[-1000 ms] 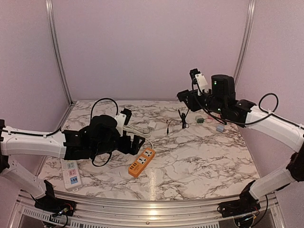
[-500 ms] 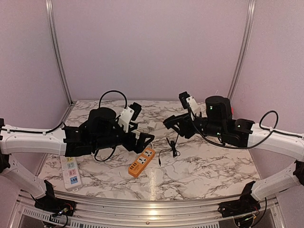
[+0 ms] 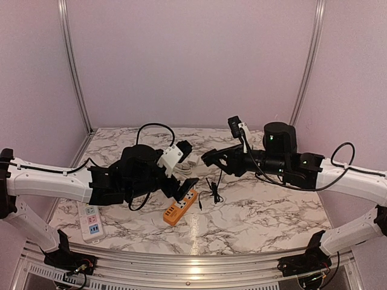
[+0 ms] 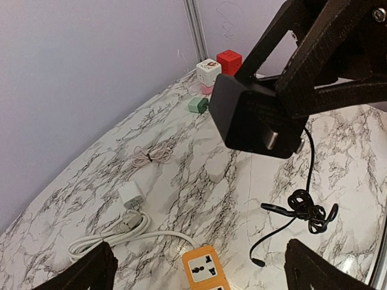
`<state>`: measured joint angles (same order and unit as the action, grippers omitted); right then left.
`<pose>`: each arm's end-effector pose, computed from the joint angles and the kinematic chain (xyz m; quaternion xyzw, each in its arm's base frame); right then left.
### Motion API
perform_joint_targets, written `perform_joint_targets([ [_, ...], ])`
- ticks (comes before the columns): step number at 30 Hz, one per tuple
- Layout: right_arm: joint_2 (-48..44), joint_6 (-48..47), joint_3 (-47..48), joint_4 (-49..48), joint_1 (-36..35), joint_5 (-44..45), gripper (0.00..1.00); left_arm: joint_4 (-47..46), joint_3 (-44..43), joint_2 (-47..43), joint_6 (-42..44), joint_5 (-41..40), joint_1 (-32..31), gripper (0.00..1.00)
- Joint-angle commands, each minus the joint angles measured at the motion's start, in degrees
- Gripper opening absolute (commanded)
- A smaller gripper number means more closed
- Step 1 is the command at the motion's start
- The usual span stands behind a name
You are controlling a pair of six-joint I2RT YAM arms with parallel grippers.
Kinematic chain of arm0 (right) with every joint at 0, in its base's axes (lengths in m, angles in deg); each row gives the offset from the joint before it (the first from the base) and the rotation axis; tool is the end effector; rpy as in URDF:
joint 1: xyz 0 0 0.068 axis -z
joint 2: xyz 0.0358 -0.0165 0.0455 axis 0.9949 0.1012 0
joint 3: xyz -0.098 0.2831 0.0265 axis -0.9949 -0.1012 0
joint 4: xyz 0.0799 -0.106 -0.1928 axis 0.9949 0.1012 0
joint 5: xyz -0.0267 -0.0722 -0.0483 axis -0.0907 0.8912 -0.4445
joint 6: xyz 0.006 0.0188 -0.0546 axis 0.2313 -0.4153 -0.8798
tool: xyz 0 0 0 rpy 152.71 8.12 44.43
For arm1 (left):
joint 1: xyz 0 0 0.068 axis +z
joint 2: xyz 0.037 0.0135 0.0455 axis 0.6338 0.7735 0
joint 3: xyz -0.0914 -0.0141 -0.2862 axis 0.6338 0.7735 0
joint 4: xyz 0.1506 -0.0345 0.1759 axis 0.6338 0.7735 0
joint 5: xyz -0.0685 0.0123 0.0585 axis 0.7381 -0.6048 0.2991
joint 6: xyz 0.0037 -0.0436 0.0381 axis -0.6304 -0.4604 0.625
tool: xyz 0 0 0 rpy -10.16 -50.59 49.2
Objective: Insert the plug
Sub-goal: Pass from the right arm to the left
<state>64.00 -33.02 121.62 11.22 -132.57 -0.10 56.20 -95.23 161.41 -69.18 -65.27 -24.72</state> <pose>0.1597 0.1917 0.3458 -0.2583 0.7606 0.3912 0.4491 0.1478 -0.2775 0.3195 0.3838 0.6905 -0.1921 0.5823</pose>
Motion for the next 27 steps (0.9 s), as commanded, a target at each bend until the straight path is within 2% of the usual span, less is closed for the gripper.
perform_joint_targets([
  [1,-1.1,2.2,-0.5,-2.4,-0.5,-1.7,0.33,-5.4,-1.0,0.8,4.6,-4.0,-1.2,0.99],
  [16,1.7,3.5,0.3,-3.3,-3.1,-3.8,0.34,-8.3,-2.0,3.4,12.9,-5.3,-4.3,0.99],
  [23,3.1,3.2,1.1,-2.6,-4.9,-3.6,0.34,-8.7,-2.5,3.9,14.1,-6.3,-5.1,0.99],
  [27,3.2,3.8,0.8,-3.1,-5.1,-4.1,0.34,-8.9,-2.7,4.1,14.7,-5.7,-5.3,0.94],
])
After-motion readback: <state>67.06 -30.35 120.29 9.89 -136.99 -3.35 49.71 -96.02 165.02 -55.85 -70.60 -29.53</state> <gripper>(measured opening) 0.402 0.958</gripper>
